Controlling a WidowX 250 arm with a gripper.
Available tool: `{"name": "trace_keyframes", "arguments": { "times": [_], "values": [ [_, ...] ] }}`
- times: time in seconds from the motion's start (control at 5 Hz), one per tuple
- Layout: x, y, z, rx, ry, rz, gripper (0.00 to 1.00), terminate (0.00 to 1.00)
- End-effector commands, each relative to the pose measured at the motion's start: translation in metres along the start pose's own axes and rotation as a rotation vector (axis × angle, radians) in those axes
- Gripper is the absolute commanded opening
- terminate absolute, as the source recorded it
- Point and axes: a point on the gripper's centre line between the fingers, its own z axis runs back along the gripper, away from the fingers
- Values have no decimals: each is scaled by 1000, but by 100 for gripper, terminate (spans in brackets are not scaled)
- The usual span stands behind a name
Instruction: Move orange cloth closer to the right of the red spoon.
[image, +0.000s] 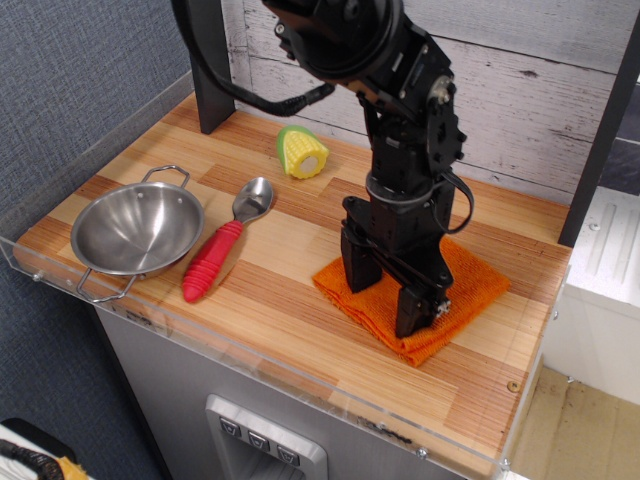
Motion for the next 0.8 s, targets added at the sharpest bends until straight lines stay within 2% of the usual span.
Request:
{"name": "trace_keyframes", "arguments": {
  "times": [0.0,0.2,0.6],
  "values": [
    [-11,32,-9,39,28,55,100,0],
    [-13,46,-9,45,22,85,100,0],
    [-23,99,-7,49,11,162,100,0]
  ]
}}
